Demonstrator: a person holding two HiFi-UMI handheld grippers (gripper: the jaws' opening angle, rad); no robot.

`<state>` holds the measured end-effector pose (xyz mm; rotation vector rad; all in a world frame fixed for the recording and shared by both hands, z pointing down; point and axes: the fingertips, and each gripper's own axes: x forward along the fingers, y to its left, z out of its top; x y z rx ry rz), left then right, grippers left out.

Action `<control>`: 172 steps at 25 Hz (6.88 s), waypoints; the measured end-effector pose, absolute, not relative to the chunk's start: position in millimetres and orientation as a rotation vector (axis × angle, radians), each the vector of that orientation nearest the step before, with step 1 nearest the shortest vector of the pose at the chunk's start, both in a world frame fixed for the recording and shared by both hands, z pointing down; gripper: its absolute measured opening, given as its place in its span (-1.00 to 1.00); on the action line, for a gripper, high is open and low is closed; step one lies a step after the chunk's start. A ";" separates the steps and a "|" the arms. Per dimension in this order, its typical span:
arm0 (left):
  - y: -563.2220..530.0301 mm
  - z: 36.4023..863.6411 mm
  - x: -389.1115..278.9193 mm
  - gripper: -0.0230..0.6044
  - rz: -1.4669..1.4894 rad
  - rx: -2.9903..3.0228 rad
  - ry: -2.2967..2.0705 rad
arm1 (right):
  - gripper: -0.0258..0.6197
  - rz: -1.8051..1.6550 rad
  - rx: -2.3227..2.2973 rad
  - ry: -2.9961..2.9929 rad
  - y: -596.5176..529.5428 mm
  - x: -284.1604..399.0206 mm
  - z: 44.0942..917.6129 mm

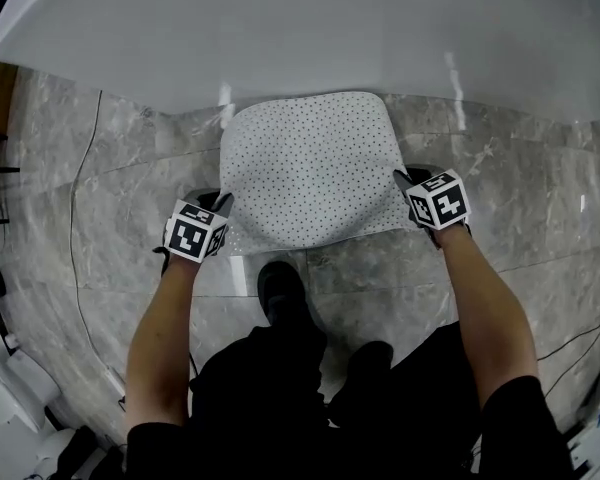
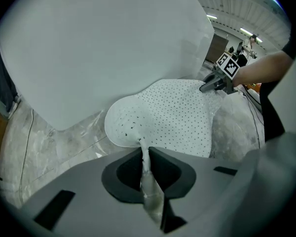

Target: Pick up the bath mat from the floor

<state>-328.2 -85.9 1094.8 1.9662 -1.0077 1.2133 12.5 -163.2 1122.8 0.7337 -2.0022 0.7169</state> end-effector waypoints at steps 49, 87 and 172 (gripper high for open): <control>-10.0 511.0 -205.3 -0.80 0.695 1.937 -1.298 | -0.79 0.932 1.062 -2.209 -13.7 58.0 534.4; -132.5 293.0 -203.9 -0.80 0.360 2.308 -1.322 | -0.79 0.901 1.474 -2.482 -126.3 39.5 300.2; -319.4 167.8 -189.6 -0.79 0.104 2.319 -1.881 | -0.81 0.370 1.183 -2.853 -358.0 52.2 165.7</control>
